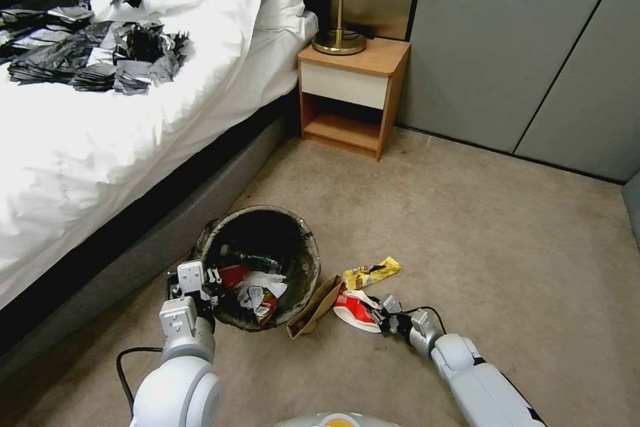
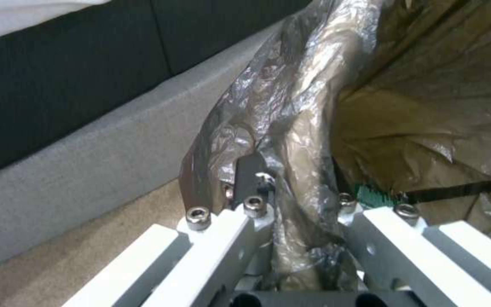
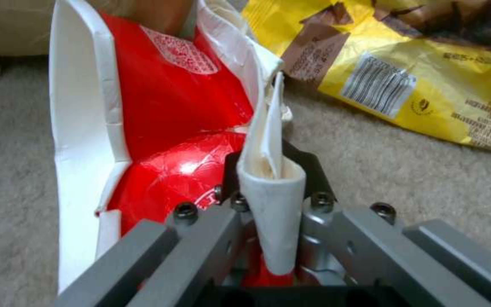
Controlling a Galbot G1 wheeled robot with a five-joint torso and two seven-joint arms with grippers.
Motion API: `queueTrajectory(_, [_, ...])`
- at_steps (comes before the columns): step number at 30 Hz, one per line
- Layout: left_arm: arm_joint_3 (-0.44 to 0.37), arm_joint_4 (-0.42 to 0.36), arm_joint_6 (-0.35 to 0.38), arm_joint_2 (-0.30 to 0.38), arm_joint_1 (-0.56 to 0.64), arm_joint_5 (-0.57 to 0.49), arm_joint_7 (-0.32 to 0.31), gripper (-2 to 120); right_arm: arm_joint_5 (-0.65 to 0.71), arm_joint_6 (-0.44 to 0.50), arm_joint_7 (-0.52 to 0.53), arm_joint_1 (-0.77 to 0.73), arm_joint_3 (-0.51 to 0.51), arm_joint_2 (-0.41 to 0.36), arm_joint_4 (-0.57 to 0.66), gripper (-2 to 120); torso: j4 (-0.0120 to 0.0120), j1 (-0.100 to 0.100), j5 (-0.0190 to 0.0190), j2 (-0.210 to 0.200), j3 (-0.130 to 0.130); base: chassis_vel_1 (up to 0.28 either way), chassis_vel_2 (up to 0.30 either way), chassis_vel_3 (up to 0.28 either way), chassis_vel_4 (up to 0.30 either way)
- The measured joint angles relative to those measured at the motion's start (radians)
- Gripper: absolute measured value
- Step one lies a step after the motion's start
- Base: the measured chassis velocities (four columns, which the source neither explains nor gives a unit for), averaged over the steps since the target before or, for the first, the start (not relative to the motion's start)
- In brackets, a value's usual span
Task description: Pick up the trash bin, then pick up the garbage from the floor and place it into the trash bin.
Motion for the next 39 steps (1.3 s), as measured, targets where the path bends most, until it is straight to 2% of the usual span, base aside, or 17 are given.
queueTrajectory(11, [0.002, 0.003, 0.002, 0.0, -0.003, -0.001, 0.0, 1, 0.002, 0.016, -0.005, -0.014, 0.001, -0.005, 0.019, 0, 0.0, 0.0, 0.0001, 0.0, 0.0, 0.0, 0.0, 0.0, 0.0])
queueTrajectory(16, [0.002, 0.003, 0.002, 0.001, -0.002, -0.001, 0.0, 1, 0.02, 0.029, -0.013, -0.046, 0.006, -0.017, 0.081, 0, 0.0001, 0.0, 0.0, 0.0, 0.0, 0.0, 0.0, 0.0, 0.0])
queueTrajectory(20, [0.001, 0.003, 0.002, 0.002, 0.002, 0.0, 0.0, 1, 0.068, 0.049, -0.021, -0.121, 0.024, -0.045, 0.218, 0, -0.0001, 0.0, -0.0001, 0.0, 0.0, 0.0, 0.0, 0.0, 0.0])
queueTrajectory(21, [0.001, 0.003, 0.002, 0.002, 0.002, 0.0, 0.0, 1, 0.068, 0.049, -0.021, -0.121, 0.024, -0.045, 0.218, 0, -0.0001, 0.0, -0.0001, 0.0, 0.0, 0.0, 0.0, 0.0, 0.0])
queueTrajectory(23, [0.004, 0.003, 0.002, 0.002, 0.006, 0.003, 0.0, 1, 0.139, 0.058, -0.025, -0.21, 0.048, -0.07, 0.407, 0, -0.0001, 0.0, 0.0, 0.0, 0.0, 0.0, 0.0, 0.0, 0.0])
queueTrajectory(24, [0.005, 0.004, 0.001, 0.001, 0.007, 0.004, 0.0, 1, 0.161, 0.061, -0.026, -0.236, 0.057, -0.077, 0.469, 0, -0.0001, 0.0, 0.0, 0.0, 0.0, 0.0, 0.0, 0.0, 0.0])
queueTrajectory(25, [0.005, 0.004, 0.001, 0.001, 0.007, 0.004, 0.0, 1, 0.161, 0.061, -0.026, -0.236, 0.057, -0.077, 0.469, 0, -0.0001, 0.0, 0.0, 0.0, 0.0, 0.0, 0.0, 0.0, 0.0])
queueTrajectory(27, [0.008, 0.008, 0.0, 0.002, 0.009, 0.007, 0.0, 1, 0.23, 0.071, -0.028, -0.299, 0.083, -0.091, 0.631, 0, -0.0001, 0.0, 0.0001, 0.0, 0.0, 0.0, 0.0, 0.0, 0.0])
queueTrajectory(28, [0.008, 0.008, 0.0, 0.002, 0.009, 0.007, 0.0, 1, 0.23, 0.071, -0.028, -0.299, 0.083, -0.091, 0.631, 0, -0.0001, 0.0, 0.0001, 0.0, 0.0, 0.0, 0.0, 0.0, 0.0])
queueTrajectory(31, [0.011, 0.018, -0.002, 0.005, 0.009, 0.011, 0.0, 1, 0.286, 0.075, -0.023, -0.334, 0.112, -0.093, 0.806, 0, 0.0001, 0.0, -0.0002, 0.0, 0.0, 0.0, 0.0, 0.0, 0.0])
queueTrajectory(32, [0.011, 0.018, -0.002, 0.005, 0.009, 0.011, 0.0, 1, 0.286, 0.075, -0.023, -0.334, 0.112, -0.093, 0.806, 0, 0.0001, 0.0, -0.0002, 0.0, 0.0, 0.0, 0.0, 0.0, 0.0])
queueTrajectory(35, [0.013, 0.019, -0.003, 0.006, 0.01, 0.013, 0.0, 1, 0.37, 0.064, 0.018, -0.348, 0.11, -0.088, 1.021, 0, 0.0002, 0.0, -0.0004, 0.0, 0.0, 0.0, 0.0, 0.0, 0.0])
queueTrajectory(39, [0.016, 0.02, -0.003, 0.006, 0.011, 0.015, 0.0, 1, 0.397, 0.058, 0.043, -0.348, 0.092, -0.084, 1.1, 0, 0.0001, 0.0, -0.0001, 0.0, 0.0, 0.0, 0.0, 0.0, 0.0])
